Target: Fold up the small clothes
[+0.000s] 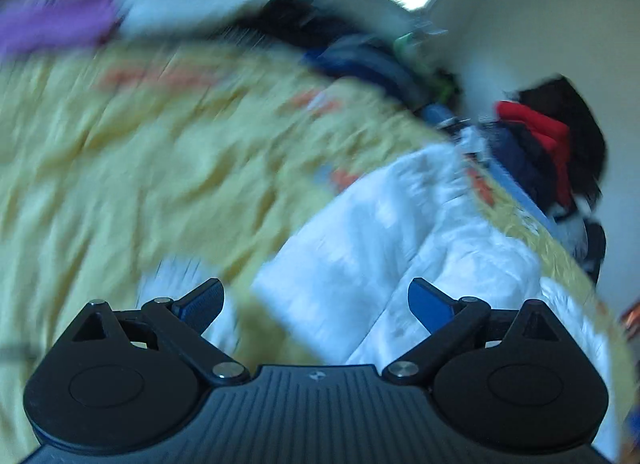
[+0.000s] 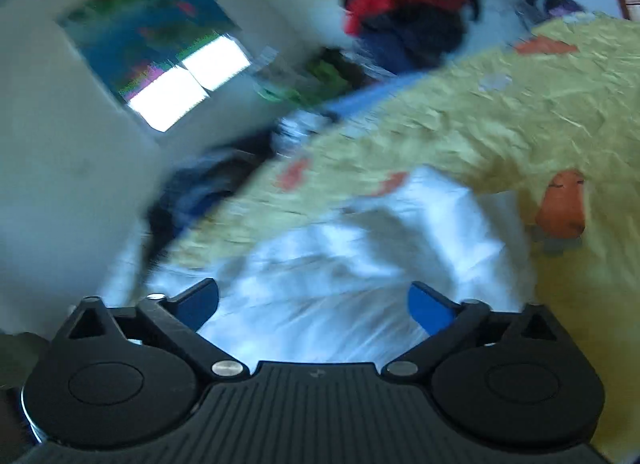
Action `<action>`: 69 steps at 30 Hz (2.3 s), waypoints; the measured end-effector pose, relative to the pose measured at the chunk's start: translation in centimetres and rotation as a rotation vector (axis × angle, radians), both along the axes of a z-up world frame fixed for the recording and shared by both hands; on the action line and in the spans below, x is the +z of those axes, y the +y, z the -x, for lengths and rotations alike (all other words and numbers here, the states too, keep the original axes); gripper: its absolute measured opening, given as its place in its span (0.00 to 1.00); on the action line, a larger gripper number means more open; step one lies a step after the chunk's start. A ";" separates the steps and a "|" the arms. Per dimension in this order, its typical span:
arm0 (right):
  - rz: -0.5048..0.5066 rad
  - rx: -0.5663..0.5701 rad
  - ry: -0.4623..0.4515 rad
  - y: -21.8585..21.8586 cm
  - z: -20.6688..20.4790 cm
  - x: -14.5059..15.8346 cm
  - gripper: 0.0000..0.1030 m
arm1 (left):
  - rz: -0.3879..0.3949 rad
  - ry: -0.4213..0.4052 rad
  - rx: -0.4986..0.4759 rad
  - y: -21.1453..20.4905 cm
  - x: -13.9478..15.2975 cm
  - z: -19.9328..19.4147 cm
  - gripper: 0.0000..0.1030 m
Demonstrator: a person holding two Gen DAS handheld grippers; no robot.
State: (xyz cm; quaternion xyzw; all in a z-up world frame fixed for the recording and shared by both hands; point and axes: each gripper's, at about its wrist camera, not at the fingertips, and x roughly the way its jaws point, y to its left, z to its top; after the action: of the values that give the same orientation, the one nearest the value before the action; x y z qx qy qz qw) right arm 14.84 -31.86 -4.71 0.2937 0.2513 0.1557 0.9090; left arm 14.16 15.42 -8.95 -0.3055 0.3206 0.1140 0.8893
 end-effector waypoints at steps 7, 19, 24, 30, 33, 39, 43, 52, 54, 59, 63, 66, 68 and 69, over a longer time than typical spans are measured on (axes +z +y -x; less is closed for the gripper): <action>0.317 0.005 -0.085 4.9 6.4 -1.3 0.99 | 0.120 0.002 0.033 -0.2 -1.3 -1.2 0.97; 0.217 0.041 -0.014 6.5 7.3 -2.6 0.99 | 0.133 0.022 0.090 -1.5 -1.3 -4.8 0.62; 0.216 0.042 -0.015 6.4 7.1 -2.6 0.99 | 0.107 0.025 0.075 -1.8 -1.2 -5.2 0.28; 0.116 0.042 -0.023 5.2 5.8 -2.2 0.99 | -0.100 -0.023 0.039 -5.1 1.9 -4.7 0.12; -0.047 0.056 -0.028 3.9 3.8 -1.7 0.99 | -0.160 -0.080 0.017 -6.5 3.7 -4.2 0.12; -0.552 0.056 0.187 0.6 -2.2 -5.8 0.99 | -0.281 -0.242 -0.124 -11.1 8.3 -3.0 0.12; -0.857 0.014 0.251 -0.6 -2.9 -11.3 1.00 | -0.358 -0.367 -0.280 -16.1 11.1 -1.6 0.12; -1.118 -0.013 0.193 -1.3 -1.9 -14.3 1.00 | -0.644 -0.464 -0.939 -31.3 8.2 1.3 0.11; -1.279 -0.053 0.175 -1.8 -1.0 -15.9 1.00 | -0.674 -0.474 -0.953 -32.3 7.2 1.5 0.11; -1.466 -0.049 0.103 -2.5 0.4 -16.5 0.99 | -0.685 -0.442 -0.988 -32.4 6.5 1.0 0.11; -1.028 0.037 0.081 -4.8 -1.4 -9.2 0.99 | -0.826 -0.503 -1.077 -33.6 5.2 2.5 0.11; -0.613 0.123 0.134 -4.2 -3.6 -3.4 0.98 | -0.888 -0.530 -1.130 -34.5 4.2 3.3 0.11; -0.400 0.168 0.147 -3.3 -4.7 -0.6 0.87 | -0.909 -0.544 -1.138 -35.0 3.8 3.3 0.11; -0.334 0.181 0.141 -3.0 -4.9 0.2 0.77 | -0.914 -0.551 -1.131 -35.1 3.7 3.3 0.12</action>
State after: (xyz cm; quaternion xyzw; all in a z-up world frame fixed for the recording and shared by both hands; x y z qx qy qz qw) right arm 19.79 -34.87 -4.50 0.4269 0.3105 0.2556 0.8100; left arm 10.86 -19.67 -5.22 0.2842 0.1164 -0.3165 0.8975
